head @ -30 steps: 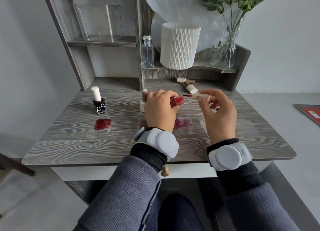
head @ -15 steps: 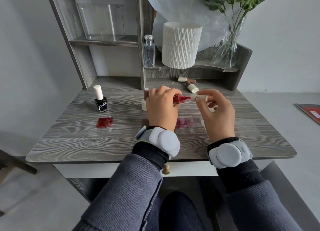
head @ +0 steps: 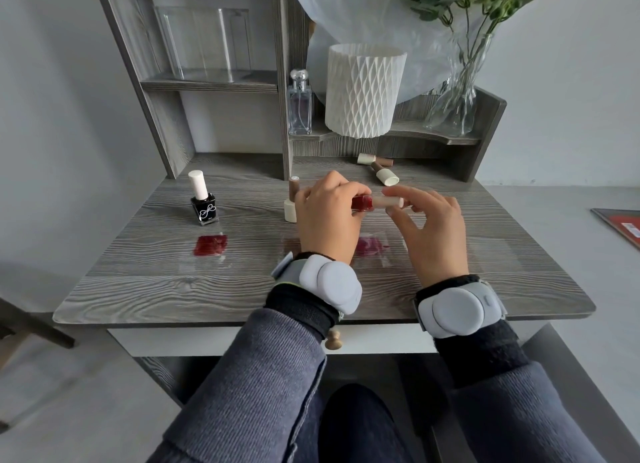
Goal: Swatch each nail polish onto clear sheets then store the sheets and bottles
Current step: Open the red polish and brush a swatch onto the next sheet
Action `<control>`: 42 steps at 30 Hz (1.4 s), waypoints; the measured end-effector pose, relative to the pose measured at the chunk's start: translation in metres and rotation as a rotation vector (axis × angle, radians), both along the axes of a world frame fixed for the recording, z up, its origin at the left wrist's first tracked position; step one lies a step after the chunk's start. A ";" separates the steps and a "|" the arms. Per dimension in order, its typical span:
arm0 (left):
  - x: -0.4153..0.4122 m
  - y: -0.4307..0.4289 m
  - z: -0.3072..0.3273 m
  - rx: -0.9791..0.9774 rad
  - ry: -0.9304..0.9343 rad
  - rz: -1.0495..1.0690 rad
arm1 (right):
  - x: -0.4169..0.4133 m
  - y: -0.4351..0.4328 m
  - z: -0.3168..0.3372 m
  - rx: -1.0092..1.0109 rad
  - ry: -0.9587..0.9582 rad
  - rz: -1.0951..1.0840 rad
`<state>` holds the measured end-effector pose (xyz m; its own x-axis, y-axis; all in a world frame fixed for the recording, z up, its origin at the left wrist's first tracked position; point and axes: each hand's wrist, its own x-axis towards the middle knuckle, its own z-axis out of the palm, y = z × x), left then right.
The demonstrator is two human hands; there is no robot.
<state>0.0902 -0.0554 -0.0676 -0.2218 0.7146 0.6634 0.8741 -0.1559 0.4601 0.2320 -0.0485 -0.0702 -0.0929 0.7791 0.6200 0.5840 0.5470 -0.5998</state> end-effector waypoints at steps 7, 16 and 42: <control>-0.002 -0.001 0.001 0.003 -0.016 -0.024 | -0.001 -0.002 0.001 0.010 -0.021 -0.044; -0.002 -0.003 0.002 0.014 0.007 -0.022 | -0.001 0.000 0.001 -0.025 -0.072 -0.048; 0.000 -0.006 0.003 0.027 -0.013 -0.032 | -0.004 -0.004 0.007 -0.201 0.045 0.001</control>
